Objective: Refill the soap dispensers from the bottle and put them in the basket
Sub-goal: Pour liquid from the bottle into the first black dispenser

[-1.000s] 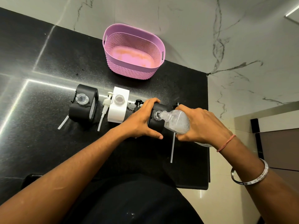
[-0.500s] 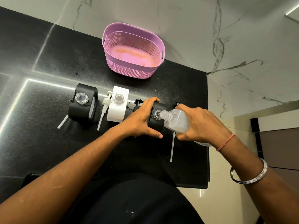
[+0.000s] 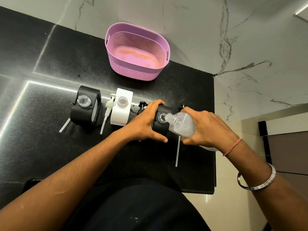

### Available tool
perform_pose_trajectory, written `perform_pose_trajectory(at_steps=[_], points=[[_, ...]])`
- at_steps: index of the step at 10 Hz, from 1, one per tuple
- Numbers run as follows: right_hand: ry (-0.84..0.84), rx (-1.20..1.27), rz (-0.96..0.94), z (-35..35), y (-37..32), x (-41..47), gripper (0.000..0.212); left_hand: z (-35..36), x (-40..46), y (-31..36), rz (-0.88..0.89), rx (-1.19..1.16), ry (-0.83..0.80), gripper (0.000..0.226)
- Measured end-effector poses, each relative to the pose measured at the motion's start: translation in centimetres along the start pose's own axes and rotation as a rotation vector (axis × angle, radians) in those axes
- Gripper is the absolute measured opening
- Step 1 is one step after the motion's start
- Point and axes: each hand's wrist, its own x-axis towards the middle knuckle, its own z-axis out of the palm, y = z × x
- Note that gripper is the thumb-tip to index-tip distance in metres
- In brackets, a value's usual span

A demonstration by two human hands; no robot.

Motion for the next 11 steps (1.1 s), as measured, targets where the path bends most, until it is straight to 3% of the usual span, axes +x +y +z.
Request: perform_pose_trajectory(at_steps=[11], points=[[-0.016,0.006,0.001,-0.18,-0.05,0.14,0.086,-0.05,-0.01,0.07,0.007,-0.013,-0.001,0.120]])
